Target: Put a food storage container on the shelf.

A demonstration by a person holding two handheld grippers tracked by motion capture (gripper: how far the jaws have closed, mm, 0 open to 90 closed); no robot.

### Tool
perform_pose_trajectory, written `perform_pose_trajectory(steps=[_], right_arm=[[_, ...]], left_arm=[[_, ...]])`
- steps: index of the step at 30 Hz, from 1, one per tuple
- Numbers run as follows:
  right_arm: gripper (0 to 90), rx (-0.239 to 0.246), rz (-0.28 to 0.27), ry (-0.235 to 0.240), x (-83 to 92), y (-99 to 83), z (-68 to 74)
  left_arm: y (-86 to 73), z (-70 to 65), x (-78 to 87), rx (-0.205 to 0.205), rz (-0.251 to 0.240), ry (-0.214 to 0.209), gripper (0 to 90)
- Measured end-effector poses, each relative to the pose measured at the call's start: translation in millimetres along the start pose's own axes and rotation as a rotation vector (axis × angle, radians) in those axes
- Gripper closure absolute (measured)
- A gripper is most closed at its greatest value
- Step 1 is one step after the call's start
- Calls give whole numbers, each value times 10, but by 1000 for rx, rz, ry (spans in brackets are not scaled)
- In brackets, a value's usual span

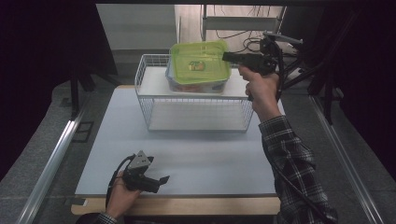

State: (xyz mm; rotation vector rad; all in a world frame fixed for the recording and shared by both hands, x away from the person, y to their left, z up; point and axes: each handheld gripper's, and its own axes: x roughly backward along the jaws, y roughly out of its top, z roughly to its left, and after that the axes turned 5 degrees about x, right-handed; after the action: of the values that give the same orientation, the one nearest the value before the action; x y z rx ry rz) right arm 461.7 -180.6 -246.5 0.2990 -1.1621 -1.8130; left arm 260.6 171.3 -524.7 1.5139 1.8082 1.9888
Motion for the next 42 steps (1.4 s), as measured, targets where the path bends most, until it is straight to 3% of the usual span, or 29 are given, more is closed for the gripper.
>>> perform_pose_trajectory(steps=[10, 18, 28, 42], right_arm=[[804, 24, -17, -120, -200, 114, 10], [803, 18, -15, -149, -331, 85, -8], [795, -12, -18, -160, -340, 24, -53], [734, 65, -14, -262, -374, 4, -53]], left_arm=[[-2, -4, 0, 0, -1, -7, 38], [-2, -9, -3, -6, 0, -8, 38], [-1, -18, -13, -10, 6, -9, 38], [-1, -22, -13, -14, 6, -10, 39]])
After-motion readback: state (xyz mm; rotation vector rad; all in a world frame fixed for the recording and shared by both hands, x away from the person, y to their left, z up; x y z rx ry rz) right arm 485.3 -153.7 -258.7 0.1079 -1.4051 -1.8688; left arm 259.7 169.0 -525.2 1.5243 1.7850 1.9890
